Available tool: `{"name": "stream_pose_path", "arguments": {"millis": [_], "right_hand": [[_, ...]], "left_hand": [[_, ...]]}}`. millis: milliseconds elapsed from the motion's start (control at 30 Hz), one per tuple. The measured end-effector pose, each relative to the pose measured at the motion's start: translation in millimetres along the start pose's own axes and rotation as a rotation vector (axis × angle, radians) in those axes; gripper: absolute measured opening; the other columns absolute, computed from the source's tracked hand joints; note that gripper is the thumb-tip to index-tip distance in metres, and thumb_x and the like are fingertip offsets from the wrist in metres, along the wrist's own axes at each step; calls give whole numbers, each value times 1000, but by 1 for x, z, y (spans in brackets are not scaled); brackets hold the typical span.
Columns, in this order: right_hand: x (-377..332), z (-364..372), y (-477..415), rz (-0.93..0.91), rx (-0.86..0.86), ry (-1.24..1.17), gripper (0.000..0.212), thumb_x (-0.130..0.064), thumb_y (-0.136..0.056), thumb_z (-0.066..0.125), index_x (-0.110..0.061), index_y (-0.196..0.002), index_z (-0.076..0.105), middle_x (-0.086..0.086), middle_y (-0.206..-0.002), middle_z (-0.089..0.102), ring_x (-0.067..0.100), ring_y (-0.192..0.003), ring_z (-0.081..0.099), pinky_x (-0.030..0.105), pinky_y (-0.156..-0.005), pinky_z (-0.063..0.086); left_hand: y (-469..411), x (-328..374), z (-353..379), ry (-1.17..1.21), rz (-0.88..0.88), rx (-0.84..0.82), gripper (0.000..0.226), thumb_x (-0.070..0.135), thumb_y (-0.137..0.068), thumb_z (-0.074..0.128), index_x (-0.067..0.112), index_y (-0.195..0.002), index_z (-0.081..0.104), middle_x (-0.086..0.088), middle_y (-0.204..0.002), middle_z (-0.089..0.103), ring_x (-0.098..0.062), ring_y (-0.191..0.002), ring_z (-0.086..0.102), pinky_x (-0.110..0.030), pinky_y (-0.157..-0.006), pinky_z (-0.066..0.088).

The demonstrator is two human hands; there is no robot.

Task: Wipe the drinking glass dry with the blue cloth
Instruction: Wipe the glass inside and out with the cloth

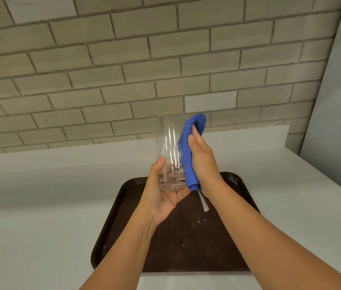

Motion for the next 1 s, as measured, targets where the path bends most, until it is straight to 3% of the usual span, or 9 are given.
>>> {"name": "stream_pose_path", "arguments": {"millis": [67,167,267,367,500,633,800,900,1000], "right_hand": [[4,-2,2,47,49,-61,42,-32,-96,29,-27,-138,31,1,-121,51,10,-95,55,27,-87,45],[10,-5,2,64,106,-133,44,-34,-96,30,-27,-139,32,4,-137,48,20,-118,51,41,-106,39],[17,-8,4,115,161,-210,45,-38,-94,33,-26,-137,36,9,-137,49,25,-120,51,48,-107,38],[19,-12,6,149,198,-238,44,-37,-94,35,-23,-135,39,9,-123,57,23,-102,58,44,-97,46],[10,-9,7,69,206,-143,41,-29,-95,34,-25,-136,37,-6,-86,54,12,-71,51,27,-69,44],[-2,2,13,-16,141,-4,43,-27,-96,30,-30,-139,28,-7,-103,51,9,-81,52,28,-78,44],[-12,8,30,-120,25,88,45,-25,-96,31,-27,-140,26,-5,-149,31,9,-134,33,26,-111,29],[-6,9,46,-191,-32,147,46,-28,-95,33,-31,-139,25,-9,-154,18,-7,-133,17,1,-99,22],[-6,10,55,-261,-61,208,46,-30,-94,34,-32,-139,24,-12,-155,13,-12,-131,13,-6,-93,20]], "left_hand": [[-1,2,-1,-69,-24,-18,56,47,-67,63,6,-106,63,-12,-89,73,-22,-78,71,-36,-69,60],[-2,6,0,-286,-45,27,49,52,-66,59,14,-97,66,-7,-89,72,-20,-83,68,-37,-83,54],[-1,9,7,-475,1,124,54,56,-63,59,17,-99,65,-5,-92,69,-18,-85,64,-33,-83,50],[0,9,10,-631,120,249,70,58,-67,64,17,-123,53,-6,-103,68,-19,-96,66,-41,-94,50],[9,9,13,-789,253,365,42,46,-88,47,21,-122,42,1,-93,63,-17,-92,64,-39,-87,53],[10,11,22,-828,219,340,54,48,-88,45,23,-134,30,-4,-112,58,-17,-96,61,-36,-86,53],[9,16,16,-570,123,286,72,42,-73,69,21,-134,36,-6,-118,57,-19,-96,65,-32,-72,56],[9,14,7,-459,92,220,93,49,-56,75,11,-135,42,-17,-127,58,-28,-110,63,-35,-81,54],[13,10,4,-347,93,98,66,42,-67,71,10,-123,56,-12,-116,66,-21,-102,66,-35,-87,53]]}}
Point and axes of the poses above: each hand's wrist, its own y-axis away from the middle knuckle, its own z-axis out of the palm, x = y × z, the point moved 1 cm from there along -y, towards the middle knuckle
